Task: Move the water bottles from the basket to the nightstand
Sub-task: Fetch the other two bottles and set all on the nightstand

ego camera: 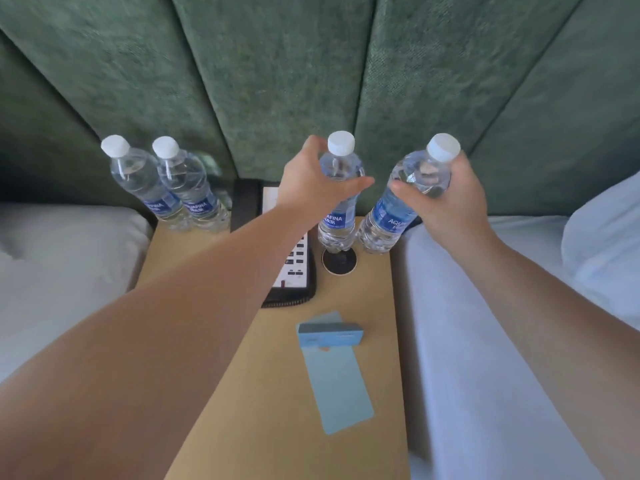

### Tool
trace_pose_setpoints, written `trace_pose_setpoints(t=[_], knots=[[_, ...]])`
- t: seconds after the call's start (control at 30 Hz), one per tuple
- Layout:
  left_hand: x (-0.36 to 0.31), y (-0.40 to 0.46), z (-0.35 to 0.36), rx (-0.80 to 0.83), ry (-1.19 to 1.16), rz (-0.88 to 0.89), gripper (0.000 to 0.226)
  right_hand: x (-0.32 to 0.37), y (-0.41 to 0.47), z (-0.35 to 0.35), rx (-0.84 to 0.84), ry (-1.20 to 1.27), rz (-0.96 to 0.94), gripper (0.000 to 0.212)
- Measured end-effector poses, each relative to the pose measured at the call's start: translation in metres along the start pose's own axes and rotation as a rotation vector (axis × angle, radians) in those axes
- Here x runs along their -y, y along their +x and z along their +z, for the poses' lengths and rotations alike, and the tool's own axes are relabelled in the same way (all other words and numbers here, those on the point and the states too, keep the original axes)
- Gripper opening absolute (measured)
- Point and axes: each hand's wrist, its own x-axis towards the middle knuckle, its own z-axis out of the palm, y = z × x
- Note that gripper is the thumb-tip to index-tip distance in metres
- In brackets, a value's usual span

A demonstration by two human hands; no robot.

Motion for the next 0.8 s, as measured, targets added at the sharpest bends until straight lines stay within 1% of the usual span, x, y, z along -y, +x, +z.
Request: trace_pose_setpoints(t=[0.13, 0.23, 0.37, 0.47, 0.57, 0.63, 0.73, 0.8], knots=[[0.016, 0.02, 0.016, -0.048, 0.013, -0.031, 0.063, -0.026, 0.025, 0.011, 0.048, -0.007, -0.01, 0.054], [0.028, 0.029, 0.026, -0.055, 0.035, -0.049, 0.064, -0.041, 0.04, 0.017, 0.08, -0.032, -0.009, 0.055], [0.036, 0.036, 0.03, -0.088, 0.049, -0.027, 0.063, -0.058, 0.051, 0.028, 0.143, -0.059, 0.006, 0.058], [0.04, 0.034, 0.029, -0.061, 0.051, 0.004, 0.067, -0.061, 0.055, 0.033, 0.154, -0.069, 0.02, 0.061], [0.045, 0.03, 0.027, -0.02, 0.045, -0.024, 0.072, -0.058, 0.056, 0.033, 0.198, -0.064, 0.025, 0.065], [0.049, 0.028, 0.025, 0.01, 0.018, -0.061, 0.067, -0.056, 0.055, 0.03, 0.263, -0.031, 0.056, 0.06], [0.051, 0.027, 0.024, 0.027, -0.015, -0.089, 0.06, -0.055, 0.051, 0.024, 0.356, 0.094, 0.135, 0.041], [0.049, 0.027, 0.025, 0.021, -0.007, -0.084, 0.059, -0.054, 0.048, 0.023, 0.362, 0.154, 0.168, 0.04]])
